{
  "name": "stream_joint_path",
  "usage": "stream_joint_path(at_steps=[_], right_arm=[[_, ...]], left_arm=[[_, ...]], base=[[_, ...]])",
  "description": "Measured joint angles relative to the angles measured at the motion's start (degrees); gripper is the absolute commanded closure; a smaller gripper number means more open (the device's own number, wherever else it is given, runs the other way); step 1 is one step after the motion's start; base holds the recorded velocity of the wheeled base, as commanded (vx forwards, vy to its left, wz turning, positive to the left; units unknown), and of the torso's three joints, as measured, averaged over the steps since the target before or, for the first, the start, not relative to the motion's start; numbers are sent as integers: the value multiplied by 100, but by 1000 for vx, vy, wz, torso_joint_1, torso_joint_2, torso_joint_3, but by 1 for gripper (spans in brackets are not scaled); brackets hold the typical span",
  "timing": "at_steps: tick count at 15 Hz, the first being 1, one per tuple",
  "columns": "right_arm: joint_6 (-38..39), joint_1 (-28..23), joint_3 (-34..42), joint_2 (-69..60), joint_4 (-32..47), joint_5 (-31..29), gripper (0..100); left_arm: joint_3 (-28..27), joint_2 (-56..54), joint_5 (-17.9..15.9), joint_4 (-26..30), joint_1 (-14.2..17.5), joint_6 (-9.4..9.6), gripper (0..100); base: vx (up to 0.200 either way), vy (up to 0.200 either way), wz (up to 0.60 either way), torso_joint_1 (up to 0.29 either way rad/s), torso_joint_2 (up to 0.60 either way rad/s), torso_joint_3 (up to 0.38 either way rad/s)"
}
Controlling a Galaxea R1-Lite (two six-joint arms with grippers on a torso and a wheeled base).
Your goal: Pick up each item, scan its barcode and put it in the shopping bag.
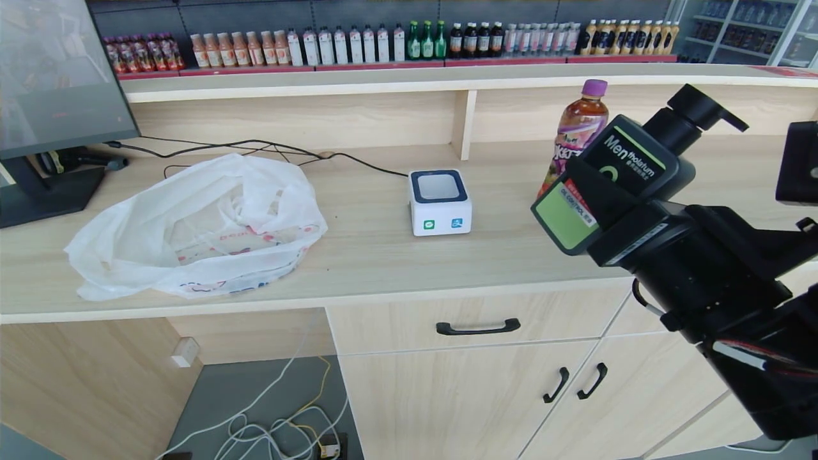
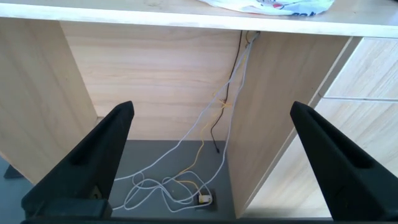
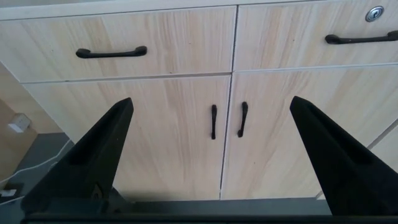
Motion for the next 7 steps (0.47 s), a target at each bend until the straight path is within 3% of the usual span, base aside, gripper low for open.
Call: stream_joint_path(at_steps=[7], right_arm=[[13,-1,-2,0,2,2,0]], left_arm=[[0,0,1,-2,-1,7,0]], base=[[0,0,0,0,0,0]])
